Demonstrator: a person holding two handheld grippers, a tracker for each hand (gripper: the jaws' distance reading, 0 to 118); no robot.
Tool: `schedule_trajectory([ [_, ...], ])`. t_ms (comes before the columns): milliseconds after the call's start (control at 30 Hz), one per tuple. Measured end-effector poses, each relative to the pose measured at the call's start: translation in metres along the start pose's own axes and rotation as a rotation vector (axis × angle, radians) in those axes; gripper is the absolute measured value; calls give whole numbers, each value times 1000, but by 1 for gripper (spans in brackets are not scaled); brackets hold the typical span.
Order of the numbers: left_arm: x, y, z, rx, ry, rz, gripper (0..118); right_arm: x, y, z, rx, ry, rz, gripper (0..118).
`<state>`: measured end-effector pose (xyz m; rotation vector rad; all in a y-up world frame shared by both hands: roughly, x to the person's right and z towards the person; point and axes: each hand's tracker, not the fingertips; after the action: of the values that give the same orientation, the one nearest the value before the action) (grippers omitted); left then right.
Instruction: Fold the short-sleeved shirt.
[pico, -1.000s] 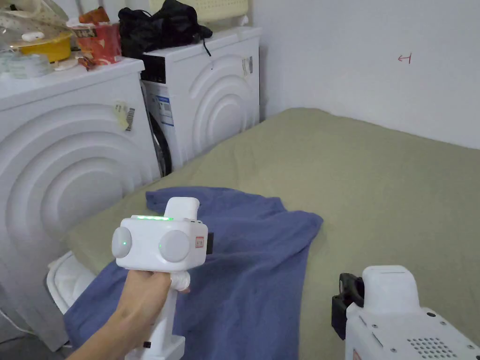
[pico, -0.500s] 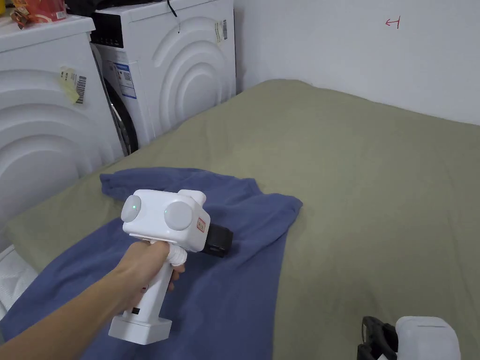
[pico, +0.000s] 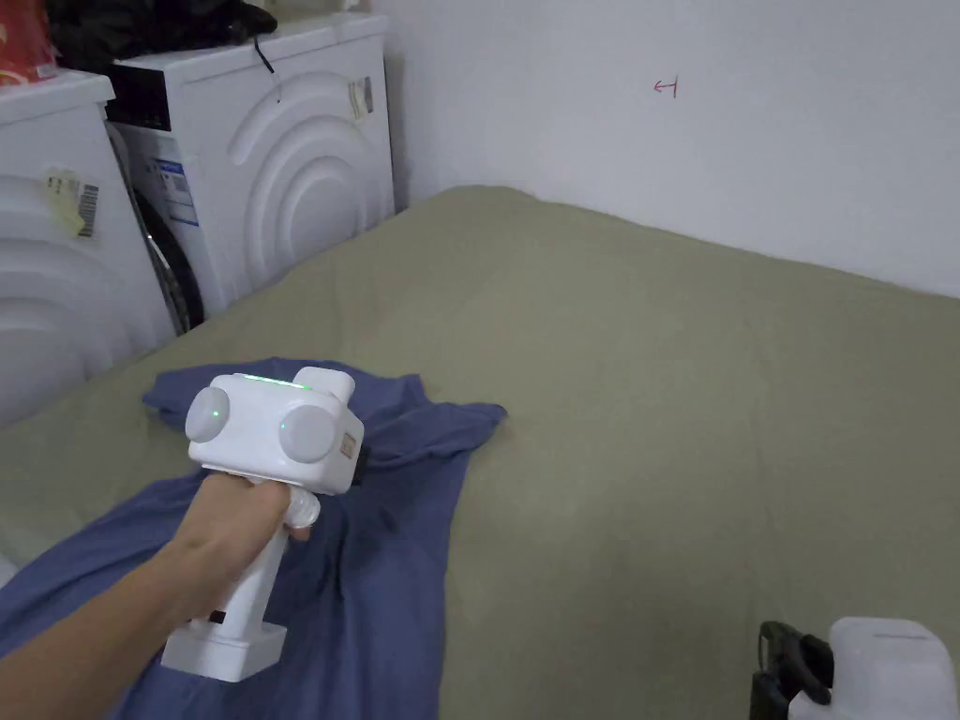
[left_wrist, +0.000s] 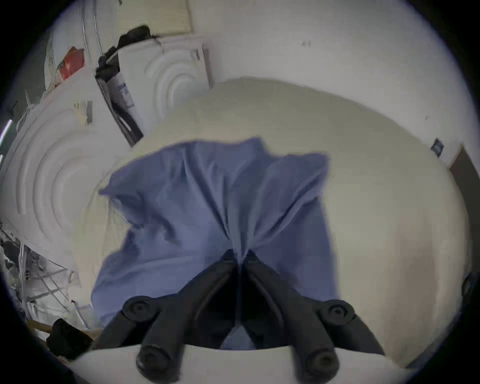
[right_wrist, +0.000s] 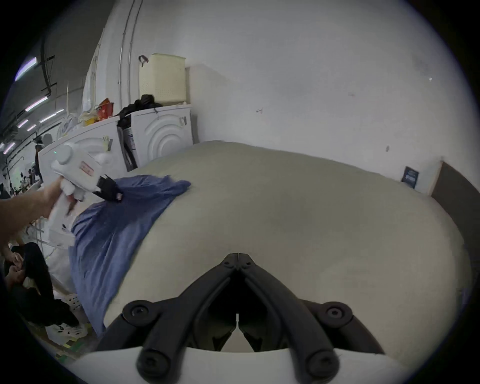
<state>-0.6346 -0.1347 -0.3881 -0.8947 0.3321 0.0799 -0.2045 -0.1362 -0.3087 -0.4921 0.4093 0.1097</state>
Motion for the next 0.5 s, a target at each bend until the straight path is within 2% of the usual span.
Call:
schedule_trajectory([
  [167,59,14,89,85,-146,-81,0,52,-1,59,21,-99,-45,0],
  [300,138,21,151,143,-301,-139,0,89,-8,110,59,-173,-64,0],
  [500,277,16,211,193,-518,-289,0,143,-17,170,91,-288,-116,0],
])
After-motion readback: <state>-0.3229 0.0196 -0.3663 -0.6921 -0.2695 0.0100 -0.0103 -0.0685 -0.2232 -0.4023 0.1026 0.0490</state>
